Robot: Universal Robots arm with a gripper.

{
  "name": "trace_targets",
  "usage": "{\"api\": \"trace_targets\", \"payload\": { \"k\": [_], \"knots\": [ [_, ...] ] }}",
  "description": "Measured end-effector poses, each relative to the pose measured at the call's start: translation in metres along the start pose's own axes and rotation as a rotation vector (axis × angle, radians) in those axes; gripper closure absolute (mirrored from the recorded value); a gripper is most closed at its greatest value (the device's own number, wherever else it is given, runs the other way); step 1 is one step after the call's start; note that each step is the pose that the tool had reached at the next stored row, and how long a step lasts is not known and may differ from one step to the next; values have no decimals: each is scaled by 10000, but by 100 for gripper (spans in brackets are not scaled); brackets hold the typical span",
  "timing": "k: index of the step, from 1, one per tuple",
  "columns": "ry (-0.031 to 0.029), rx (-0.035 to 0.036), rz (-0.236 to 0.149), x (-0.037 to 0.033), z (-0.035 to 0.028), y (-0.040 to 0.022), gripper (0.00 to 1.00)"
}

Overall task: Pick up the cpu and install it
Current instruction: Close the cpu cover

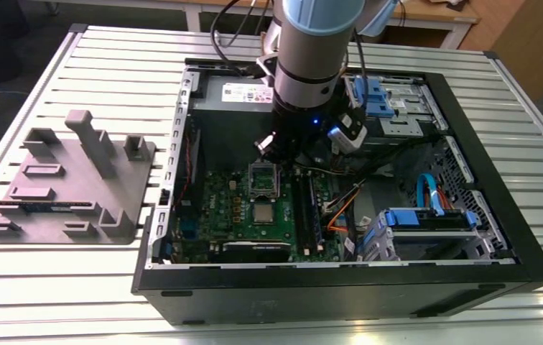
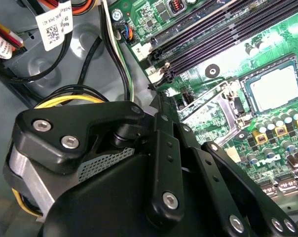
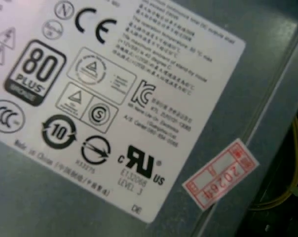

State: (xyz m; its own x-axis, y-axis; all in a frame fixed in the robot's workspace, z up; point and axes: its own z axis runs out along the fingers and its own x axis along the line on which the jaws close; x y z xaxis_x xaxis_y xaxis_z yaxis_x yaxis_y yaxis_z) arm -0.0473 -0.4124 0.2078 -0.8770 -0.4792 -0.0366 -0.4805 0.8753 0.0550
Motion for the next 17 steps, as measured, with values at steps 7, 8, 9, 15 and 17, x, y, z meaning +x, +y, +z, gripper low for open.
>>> {"api": "trace_targets", "payload": {
  "k": [7, 8, 9, 15, 17],
  "knots": [
    [23, 6, -263, -34, -18, -24, 90],
    [26, 4, -297, -34, -17, -23, 90],
    [30, 4, -344, -33, -16, -23, 90],
    [51, -11, -759, -33, -2, -23, 90],
    [53, -12, -797, -31, 5, -23, 90]
  ]
}}
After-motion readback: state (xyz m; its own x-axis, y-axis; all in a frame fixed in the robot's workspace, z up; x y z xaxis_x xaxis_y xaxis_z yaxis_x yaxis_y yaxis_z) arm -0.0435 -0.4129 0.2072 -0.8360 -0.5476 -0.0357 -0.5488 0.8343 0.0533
